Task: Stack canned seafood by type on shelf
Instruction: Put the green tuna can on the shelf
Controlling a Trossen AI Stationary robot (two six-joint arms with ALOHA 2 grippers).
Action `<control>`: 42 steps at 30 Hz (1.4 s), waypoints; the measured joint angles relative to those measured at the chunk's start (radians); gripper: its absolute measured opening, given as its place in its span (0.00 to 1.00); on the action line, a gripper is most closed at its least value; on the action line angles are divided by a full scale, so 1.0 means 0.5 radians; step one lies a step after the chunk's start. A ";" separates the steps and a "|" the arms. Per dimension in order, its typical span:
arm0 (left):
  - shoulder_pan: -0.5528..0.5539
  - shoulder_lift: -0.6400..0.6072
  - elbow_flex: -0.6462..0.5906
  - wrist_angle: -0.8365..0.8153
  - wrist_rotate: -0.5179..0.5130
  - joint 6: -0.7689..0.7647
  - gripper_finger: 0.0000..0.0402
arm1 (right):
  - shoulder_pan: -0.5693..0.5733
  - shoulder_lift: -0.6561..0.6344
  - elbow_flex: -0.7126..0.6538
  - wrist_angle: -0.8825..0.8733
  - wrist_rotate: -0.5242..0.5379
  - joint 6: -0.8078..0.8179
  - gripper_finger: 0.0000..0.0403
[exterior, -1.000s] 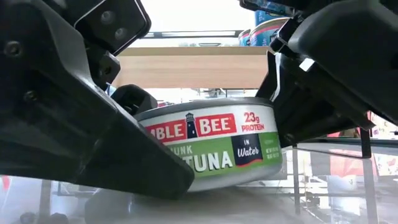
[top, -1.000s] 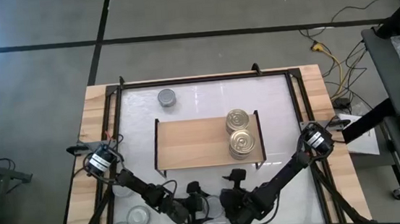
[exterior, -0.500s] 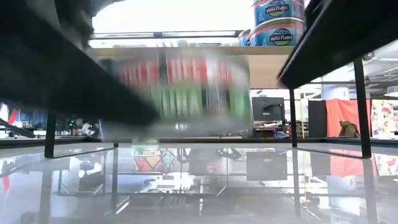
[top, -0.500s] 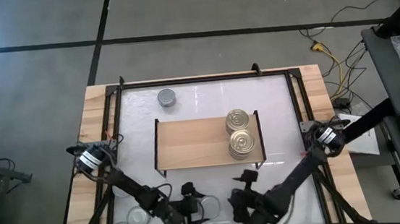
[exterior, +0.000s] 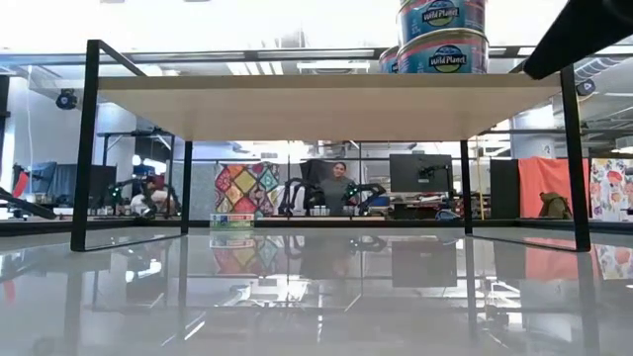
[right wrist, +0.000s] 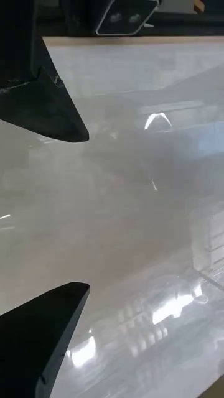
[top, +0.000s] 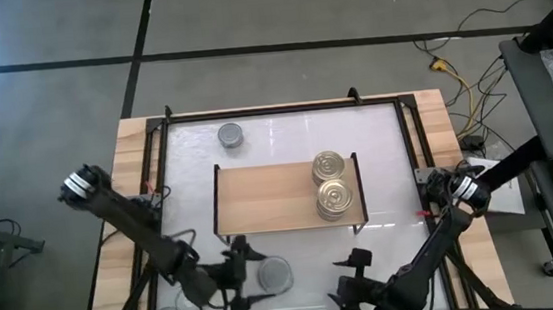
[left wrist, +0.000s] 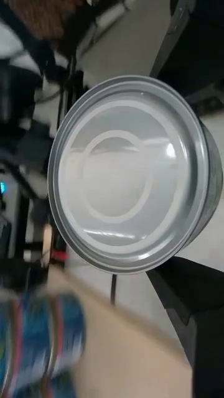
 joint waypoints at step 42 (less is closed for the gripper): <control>1.099 -0.581 -0.026 -1.496 0.316 0.275 0.99 | -0.011 -0.018 -0.002 -0.008 0.022 0.234 0.94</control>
